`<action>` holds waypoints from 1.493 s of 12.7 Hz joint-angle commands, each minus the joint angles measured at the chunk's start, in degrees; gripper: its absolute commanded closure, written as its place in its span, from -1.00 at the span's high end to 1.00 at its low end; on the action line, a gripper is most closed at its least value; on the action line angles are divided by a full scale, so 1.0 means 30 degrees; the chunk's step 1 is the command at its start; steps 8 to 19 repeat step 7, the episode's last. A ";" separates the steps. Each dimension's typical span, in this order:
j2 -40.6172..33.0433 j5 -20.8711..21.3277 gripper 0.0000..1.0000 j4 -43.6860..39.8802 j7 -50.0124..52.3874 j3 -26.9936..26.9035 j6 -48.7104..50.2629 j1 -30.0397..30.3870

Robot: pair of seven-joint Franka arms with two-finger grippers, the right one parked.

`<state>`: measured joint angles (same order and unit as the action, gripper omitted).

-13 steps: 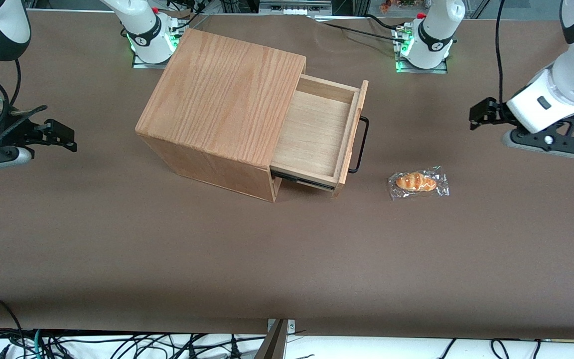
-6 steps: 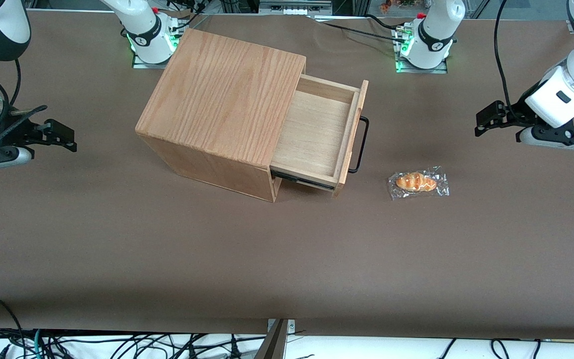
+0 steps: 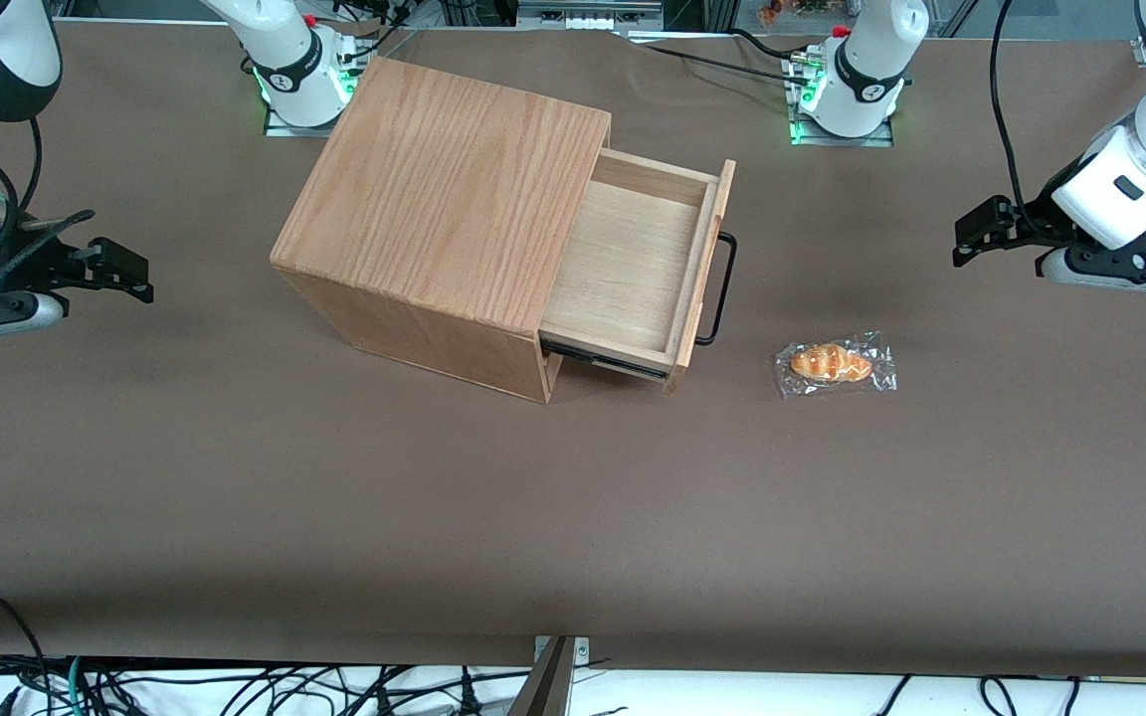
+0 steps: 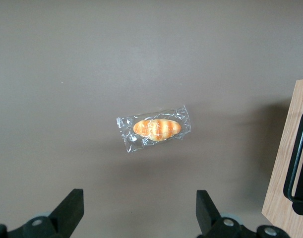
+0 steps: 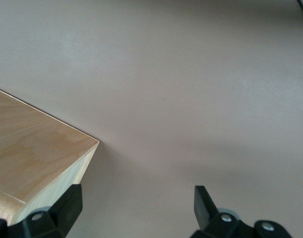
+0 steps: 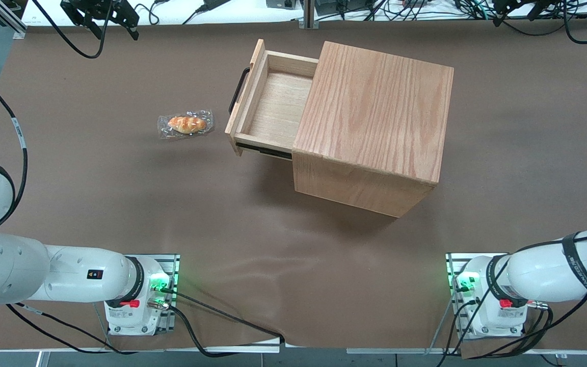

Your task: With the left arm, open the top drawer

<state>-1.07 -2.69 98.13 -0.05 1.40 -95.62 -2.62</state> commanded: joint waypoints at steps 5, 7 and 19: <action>-0.0377 0.0807 1.00 0.0133 0.0311 0.0059 0.0144 -0.0182; -0.0406 0.0809 1.00 0.0133 0.0311 0.0088 0.0173 -0.0182; -0.0406 0.0809 1.00 0.0133 0.0311 0.0088 0.0173 -0.0182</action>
